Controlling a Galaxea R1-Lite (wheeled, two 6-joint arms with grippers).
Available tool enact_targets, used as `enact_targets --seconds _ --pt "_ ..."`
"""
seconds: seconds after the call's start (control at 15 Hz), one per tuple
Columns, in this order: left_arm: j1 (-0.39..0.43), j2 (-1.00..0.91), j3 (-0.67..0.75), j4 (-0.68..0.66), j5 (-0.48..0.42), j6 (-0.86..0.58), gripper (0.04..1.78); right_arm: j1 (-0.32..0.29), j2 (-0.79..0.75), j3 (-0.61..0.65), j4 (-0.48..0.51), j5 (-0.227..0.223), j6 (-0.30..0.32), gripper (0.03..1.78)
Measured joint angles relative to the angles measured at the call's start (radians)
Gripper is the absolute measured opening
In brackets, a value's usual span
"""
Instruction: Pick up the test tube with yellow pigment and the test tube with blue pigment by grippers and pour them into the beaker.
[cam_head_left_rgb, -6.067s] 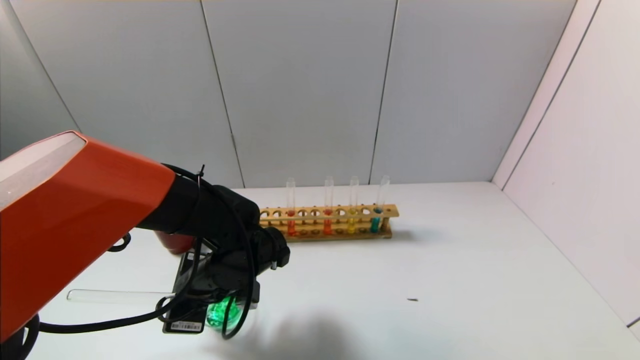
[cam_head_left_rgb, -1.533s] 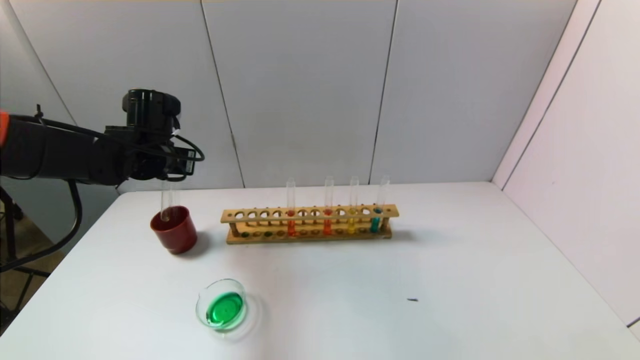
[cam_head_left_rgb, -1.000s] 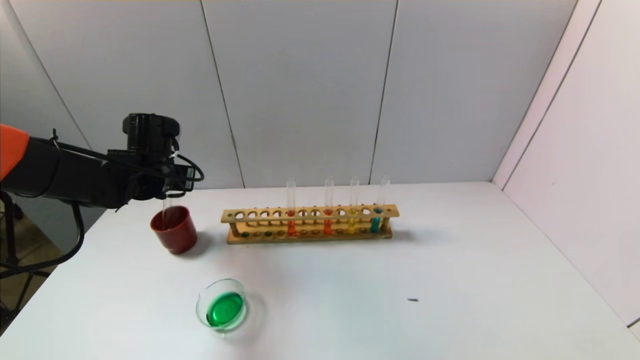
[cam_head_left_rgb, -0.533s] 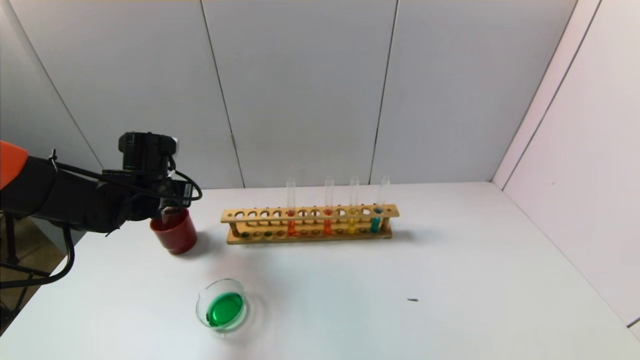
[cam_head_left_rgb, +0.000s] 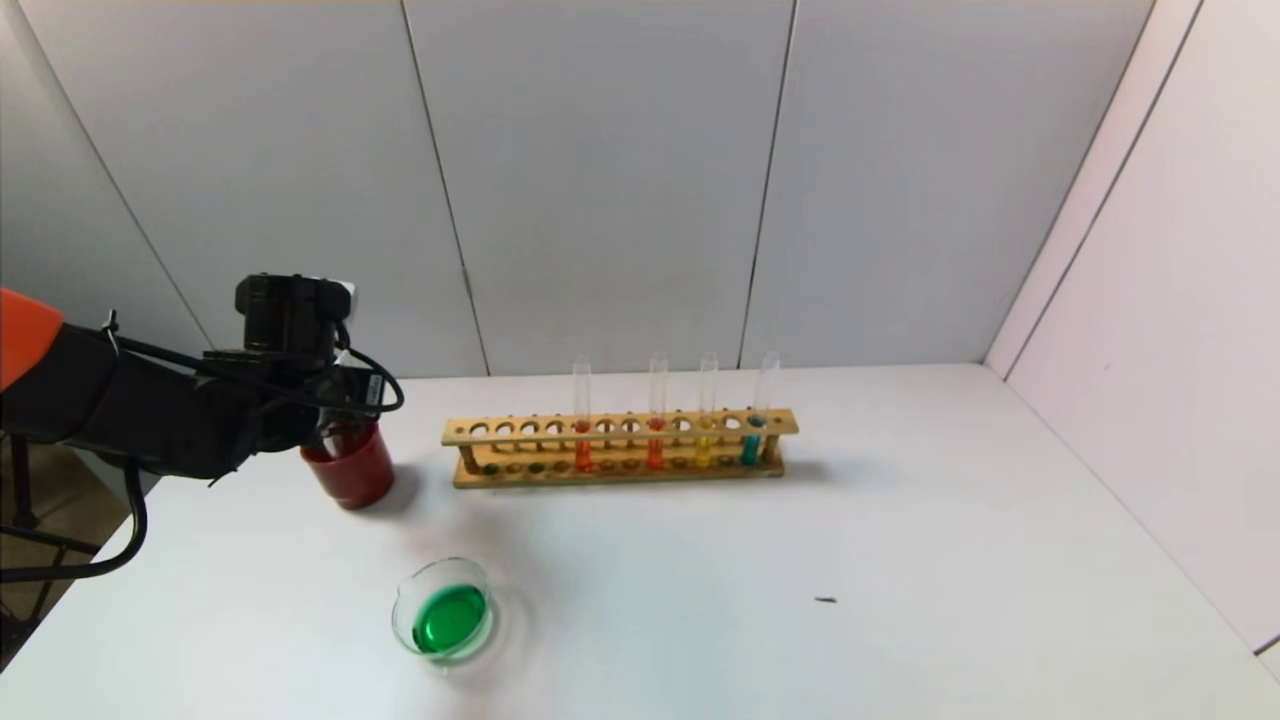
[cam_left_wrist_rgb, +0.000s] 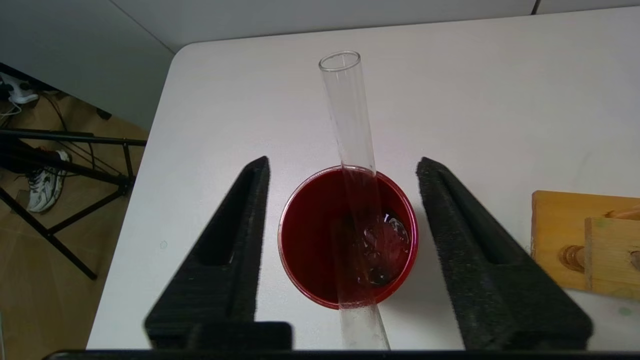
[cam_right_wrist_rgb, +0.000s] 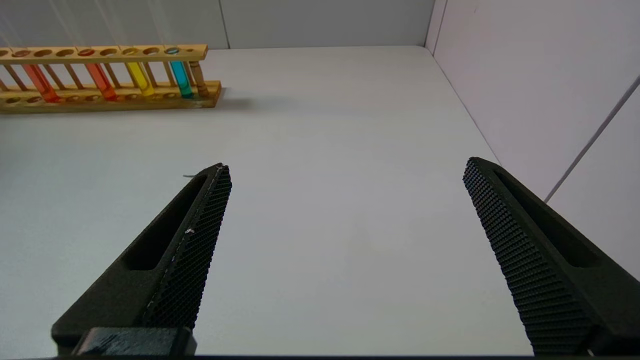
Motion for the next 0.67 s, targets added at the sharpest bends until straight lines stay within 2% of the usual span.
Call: enact_targets --seconds 0.13,0.33,0.67 --pt "0.0 -0.02 -0.002 0.0 0.001 0.004 1.42 0.0 0.0 0.0 0.0 0.0 0.0 1.7" --pt "0.003 -0.077 -0.004 0.003 0.001 0.019 1.7 0.0 0.0 0.0 0.0 0.0 0.0 1.7" --pt "0.006 -0.254 0.036 0.051 -0.001 0.024 1.75 0.0 0.0 0.0 0.0 0.0 0.0 1.7"
